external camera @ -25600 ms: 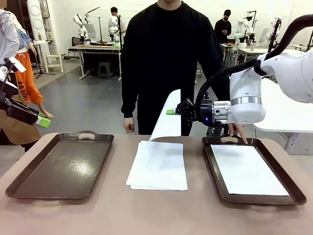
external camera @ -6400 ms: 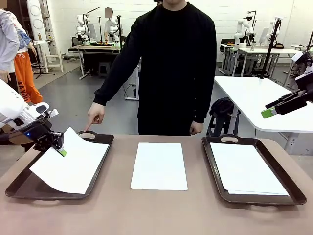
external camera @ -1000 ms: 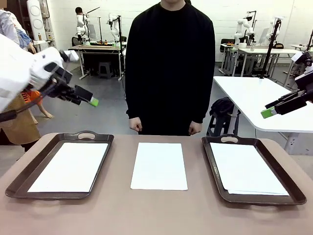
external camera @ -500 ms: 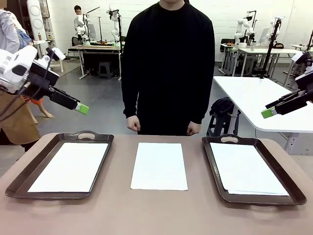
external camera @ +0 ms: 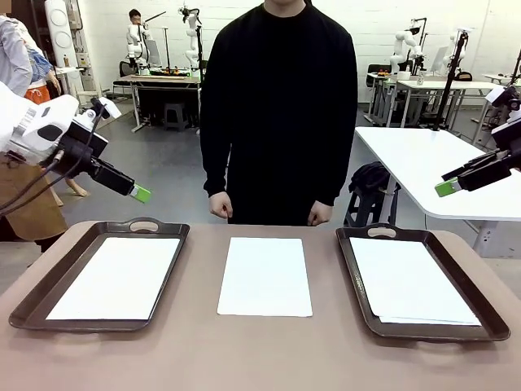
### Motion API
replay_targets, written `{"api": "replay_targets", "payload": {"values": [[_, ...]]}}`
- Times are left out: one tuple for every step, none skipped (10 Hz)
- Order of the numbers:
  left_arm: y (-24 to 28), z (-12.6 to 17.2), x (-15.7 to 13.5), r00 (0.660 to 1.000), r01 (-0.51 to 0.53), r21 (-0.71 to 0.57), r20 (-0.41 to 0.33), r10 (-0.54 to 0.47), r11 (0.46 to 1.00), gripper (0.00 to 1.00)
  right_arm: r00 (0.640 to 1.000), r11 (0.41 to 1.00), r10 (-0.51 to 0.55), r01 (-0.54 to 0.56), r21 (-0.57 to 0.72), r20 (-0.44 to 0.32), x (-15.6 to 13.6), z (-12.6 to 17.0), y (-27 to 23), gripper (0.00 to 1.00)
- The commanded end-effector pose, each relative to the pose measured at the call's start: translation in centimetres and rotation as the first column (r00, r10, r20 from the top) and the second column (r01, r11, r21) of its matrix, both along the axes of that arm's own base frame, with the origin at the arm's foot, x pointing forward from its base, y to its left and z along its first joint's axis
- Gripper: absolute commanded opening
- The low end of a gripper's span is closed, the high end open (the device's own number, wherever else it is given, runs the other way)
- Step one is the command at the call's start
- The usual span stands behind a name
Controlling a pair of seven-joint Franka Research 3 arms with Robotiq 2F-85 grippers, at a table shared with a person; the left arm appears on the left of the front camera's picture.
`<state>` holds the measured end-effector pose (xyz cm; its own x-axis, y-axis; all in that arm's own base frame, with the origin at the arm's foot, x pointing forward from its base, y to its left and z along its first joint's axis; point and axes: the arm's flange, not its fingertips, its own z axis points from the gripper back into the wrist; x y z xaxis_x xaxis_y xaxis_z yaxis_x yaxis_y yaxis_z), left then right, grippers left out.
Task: Sort the A4 documents.
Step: Receive the A4 Paper.
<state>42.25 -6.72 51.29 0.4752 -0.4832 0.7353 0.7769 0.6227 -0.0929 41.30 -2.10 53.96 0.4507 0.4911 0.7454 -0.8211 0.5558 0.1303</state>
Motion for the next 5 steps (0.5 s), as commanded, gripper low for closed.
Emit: {"api": "replay_targets", "payload": {"values": [[0.87, 0.92, 0.46, 0.996, -0.088, -0.049, -0.002, 0.088, 0.995, 1.0, 1.0, 1.0, 0.003, -0.003, 0.025, 0.011, 0.05, -0.3, 0.17, 1.0], [1.45, 1.1, 0.65, 0.993, -0.117, -0.063, -0.006, 0.117, 0.991, 1.0, 1.0, 1.0, 0.003, -0.003, 0.025, 0.011, 0.05, -0.3, 0.17, 1.0], [0.65, 0.4, 0.21, 0.999, -0.037, -0.016, 0.0, 0.037, 0.999, 1.0, 1.0, 1.0, 0.003, -0.003, 0.025, 0.011, 0.05, -0.3, 0.17, 1.0], [0.65, 0.4, 0.21, 0.999, -0.037, -0.016, 0.0, 0.037, 0.999, 1.0, 1.0, 1.0, 0.003, -0.003, 0.025, 0.011, 0.05, -0.3, 0.17, 1.0], [0.65, 0.4, 0.21, 0.999, -0.037, -0.016, 0.0, 0.037, 0.999, 1.0, 1.0, 1.0, 0.003, -0.003, 0.025, 0.011, 0.05, -0.3, 0.17, 1.0]]}}
